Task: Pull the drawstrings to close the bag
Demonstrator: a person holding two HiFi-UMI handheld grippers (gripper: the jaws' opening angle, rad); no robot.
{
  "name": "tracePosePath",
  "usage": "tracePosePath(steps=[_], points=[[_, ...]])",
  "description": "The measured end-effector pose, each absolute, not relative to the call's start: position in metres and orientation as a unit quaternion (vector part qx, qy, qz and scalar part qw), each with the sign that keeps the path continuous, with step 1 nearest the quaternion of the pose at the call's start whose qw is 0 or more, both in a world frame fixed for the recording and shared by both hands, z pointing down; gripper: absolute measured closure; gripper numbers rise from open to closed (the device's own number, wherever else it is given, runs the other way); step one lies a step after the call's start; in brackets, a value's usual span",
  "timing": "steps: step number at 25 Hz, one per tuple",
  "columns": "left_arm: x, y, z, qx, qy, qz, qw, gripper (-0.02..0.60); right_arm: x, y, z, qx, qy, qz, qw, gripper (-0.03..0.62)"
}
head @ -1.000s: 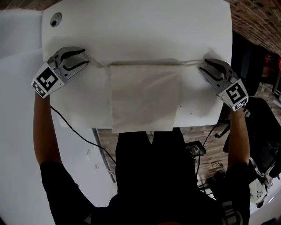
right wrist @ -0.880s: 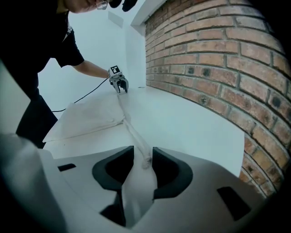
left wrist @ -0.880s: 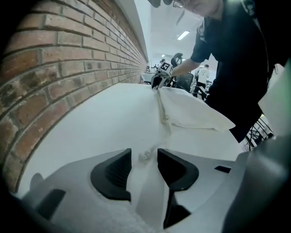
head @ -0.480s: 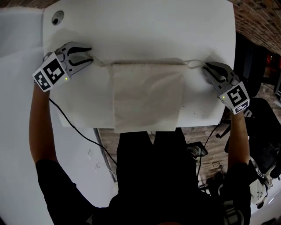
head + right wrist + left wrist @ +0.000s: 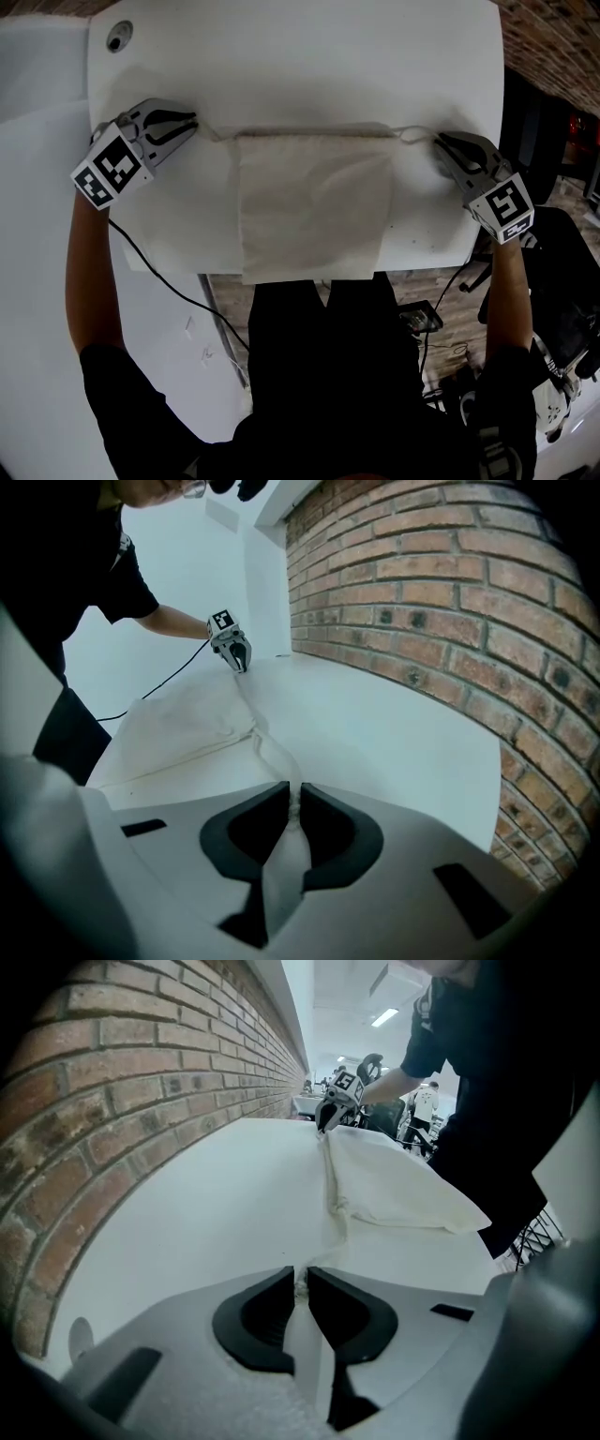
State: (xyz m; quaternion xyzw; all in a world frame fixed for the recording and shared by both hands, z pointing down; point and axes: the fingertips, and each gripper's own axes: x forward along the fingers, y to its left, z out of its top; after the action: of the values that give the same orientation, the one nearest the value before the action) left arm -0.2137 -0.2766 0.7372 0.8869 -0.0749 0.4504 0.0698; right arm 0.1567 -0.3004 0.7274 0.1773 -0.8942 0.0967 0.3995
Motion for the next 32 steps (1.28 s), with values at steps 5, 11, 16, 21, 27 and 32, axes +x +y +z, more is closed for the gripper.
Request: tracePosePath(steps=[5, 11, 16, 21, 27, 32], points=[[-0.214, -0.276, 0.739, 0.882, -0.125, 0.448, 0.077, 0.531, 0.155, -0.3, 0.727, 0.181, -0.897, 0.086, 0.395, 0.553], [-0.215, -0.276, 0.741, 0.868, -0.17, 0.459, 0.079, 0.537, 0.155, -0.301, 0.729, 0.193, -0.892, 0.093, 0.398, 0.554], [-0.219, -0.275, 0.739, 0.866, -0.216, 0.445, 0.078, 0.538, 0.152, -0.299, 0.724, 0.21, -0.891, 0.057, 0.4, 0.557], [-0.221, -0.273, 0.717, 0.868, -0.258, 0.418, 0.073, 0.54, 0.149, -0.307, 0.693, 0.235, -0.894, 0.037, 0.379, 0.557], [-0.227, -0.277, 0.658, 0.873, -0.302, 0.381, 0.046, 0.54, 0.14, -0.318, 0.633, 0.26, -0.904, 0.014, 0.339, 0.557], [-0.231, -0.287, 0.597, 0.872, -0.33, 0.361, 0.003, 0.54, 0.137, -0.328, 0.567, 0.287, -0.906, -0.032, 0.309, 0.557]])
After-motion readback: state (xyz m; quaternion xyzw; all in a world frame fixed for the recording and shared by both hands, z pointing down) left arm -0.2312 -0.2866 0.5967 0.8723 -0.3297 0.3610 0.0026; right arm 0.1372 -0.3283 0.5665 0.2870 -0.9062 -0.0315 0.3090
